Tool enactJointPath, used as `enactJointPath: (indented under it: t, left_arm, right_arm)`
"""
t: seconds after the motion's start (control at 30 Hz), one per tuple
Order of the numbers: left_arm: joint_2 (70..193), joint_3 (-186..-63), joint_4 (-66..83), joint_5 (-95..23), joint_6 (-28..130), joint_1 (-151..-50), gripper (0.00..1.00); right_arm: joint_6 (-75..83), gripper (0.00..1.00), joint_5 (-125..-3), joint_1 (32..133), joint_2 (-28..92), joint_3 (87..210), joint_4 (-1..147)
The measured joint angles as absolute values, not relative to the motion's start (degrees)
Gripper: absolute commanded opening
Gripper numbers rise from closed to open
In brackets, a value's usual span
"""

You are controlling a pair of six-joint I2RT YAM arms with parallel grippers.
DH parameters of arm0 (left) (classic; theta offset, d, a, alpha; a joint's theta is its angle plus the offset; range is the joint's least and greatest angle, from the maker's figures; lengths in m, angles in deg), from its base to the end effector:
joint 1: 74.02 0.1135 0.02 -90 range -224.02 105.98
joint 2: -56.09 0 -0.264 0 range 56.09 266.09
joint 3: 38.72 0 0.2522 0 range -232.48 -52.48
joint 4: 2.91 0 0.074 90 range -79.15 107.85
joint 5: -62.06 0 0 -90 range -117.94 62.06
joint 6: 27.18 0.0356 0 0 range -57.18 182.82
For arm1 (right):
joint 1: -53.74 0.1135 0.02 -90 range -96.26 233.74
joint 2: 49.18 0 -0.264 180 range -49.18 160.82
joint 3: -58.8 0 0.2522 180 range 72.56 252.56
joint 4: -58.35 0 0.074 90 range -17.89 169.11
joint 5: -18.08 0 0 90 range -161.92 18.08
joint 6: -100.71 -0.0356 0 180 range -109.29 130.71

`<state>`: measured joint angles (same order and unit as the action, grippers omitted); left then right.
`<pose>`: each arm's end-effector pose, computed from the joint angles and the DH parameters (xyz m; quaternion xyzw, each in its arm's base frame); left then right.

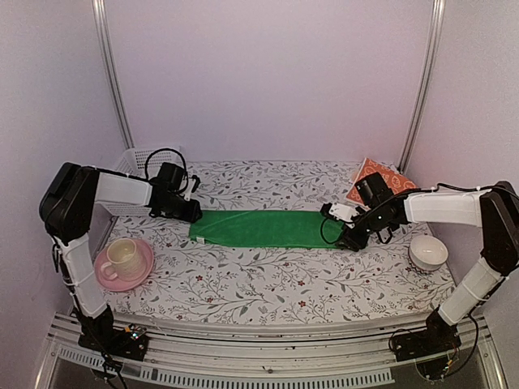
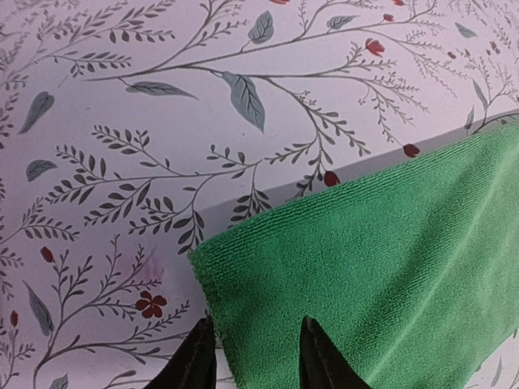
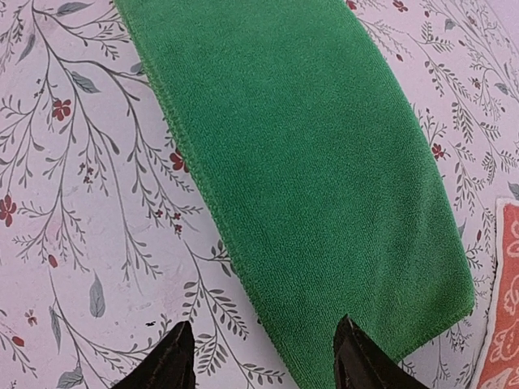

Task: Roll the towels
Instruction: Smooth out the towel at the center of the board.

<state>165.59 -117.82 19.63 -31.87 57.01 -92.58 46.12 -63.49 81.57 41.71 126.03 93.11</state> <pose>0.3705 -0.1270 0.1473 0.1160 0.9405 -0.0988 0.3036 0.2737 0.1504 0.1832 -0.5202 0.8067 0.0526 0.2755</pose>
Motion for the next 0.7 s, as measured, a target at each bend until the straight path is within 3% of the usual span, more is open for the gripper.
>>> enactJointPath:
  t: [0.7]
  left_arm:
    - [168.6, -119.8, 18.7, -30.5, 57.0, -92.4, 0.33]
  right_arm:
    - [46.7, 0.59, -63.9, 82.6, 44.6, 124.3, 92.1]
